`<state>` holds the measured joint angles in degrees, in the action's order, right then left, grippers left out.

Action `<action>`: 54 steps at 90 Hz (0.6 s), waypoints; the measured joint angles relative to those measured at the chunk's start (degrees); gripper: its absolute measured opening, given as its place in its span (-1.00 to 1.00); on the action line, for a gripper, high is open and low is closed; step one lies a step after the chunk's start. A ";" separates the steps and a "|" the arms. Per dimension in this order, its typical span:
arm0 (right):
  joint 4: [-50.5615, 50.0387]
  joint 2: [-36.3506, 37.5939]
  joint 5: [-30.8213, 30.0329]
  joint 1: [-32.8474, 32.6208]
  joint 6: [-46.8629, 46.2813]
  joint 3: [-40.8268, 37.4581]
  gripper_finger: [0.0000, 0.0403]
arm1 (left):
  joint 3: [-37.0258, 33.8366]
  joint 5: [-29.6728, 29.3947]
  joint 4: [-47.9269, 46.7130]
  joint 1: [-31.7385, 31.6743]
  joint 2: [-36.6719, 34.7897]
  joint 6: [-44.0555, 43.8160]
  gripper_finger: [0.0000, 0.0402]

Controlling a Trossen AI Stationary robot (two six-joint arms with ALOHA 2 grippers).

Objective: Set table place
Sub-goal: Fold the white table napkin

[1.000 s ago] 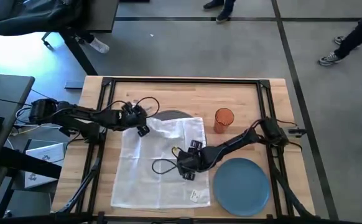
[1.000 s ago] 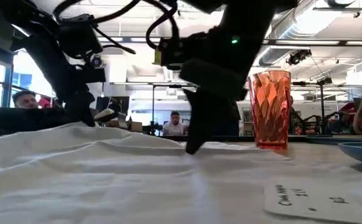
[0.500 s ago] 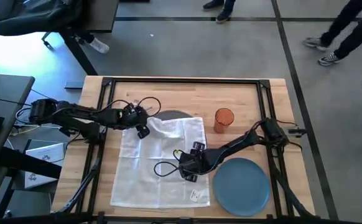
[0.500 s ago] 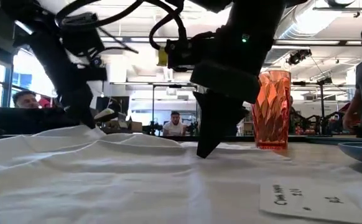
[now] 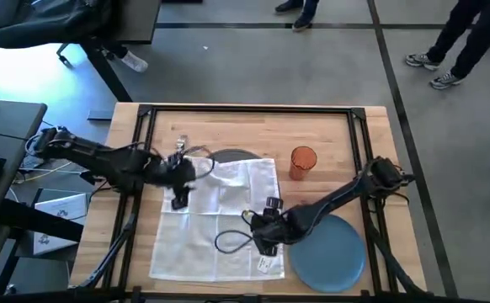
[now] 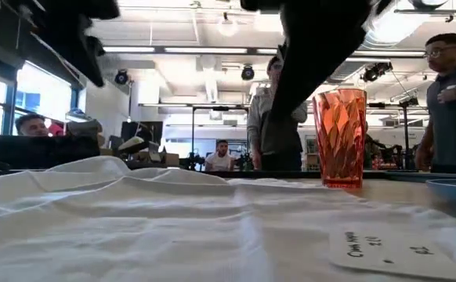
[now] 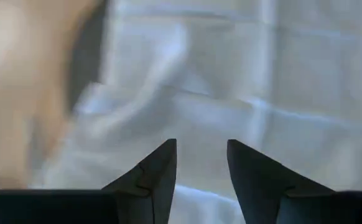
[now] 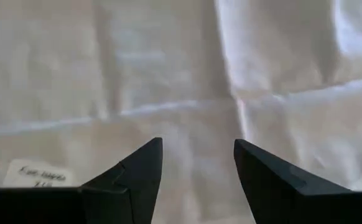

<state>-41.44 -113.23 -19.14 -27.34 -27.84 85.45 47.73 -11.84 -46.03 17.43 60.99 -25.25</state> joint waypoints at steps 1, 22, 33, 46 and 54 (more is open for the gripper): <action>0.09 -0.01 0.05 -0.12 0.31 0.00 -0.08 | -0.21 0.57 0.26 0.47 0.01 -0.73 -0.37; 5.32 -0.11 0.49 -1.00 6.74 0.00 -0.08 | -2.49 -2.32 16.12 4.14 2.05 0.07 -0.37; 6.55 -0.08 2.79 -1.41 5.51 0.00 -0.06 | -2.47 2.80 22.76 6.33 3.43 2.79 -0.34; 7.21 -0.02 6.04 -5.51 1.61 0.00 0.04 | -2.47 5.52 20.95 15.01 6.31 -5.30 -0.24; 8.95 -0.02 5.89 -8.63 -0.14 0.00 0.14 | -2.48 5.66 19.82 22.41 9.39 -12.56 -0.21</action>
<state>-32.49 -113.25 -13.25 -35.97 -27.98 85.45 45.25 -6.18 -26.21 39.84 70.38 -37.80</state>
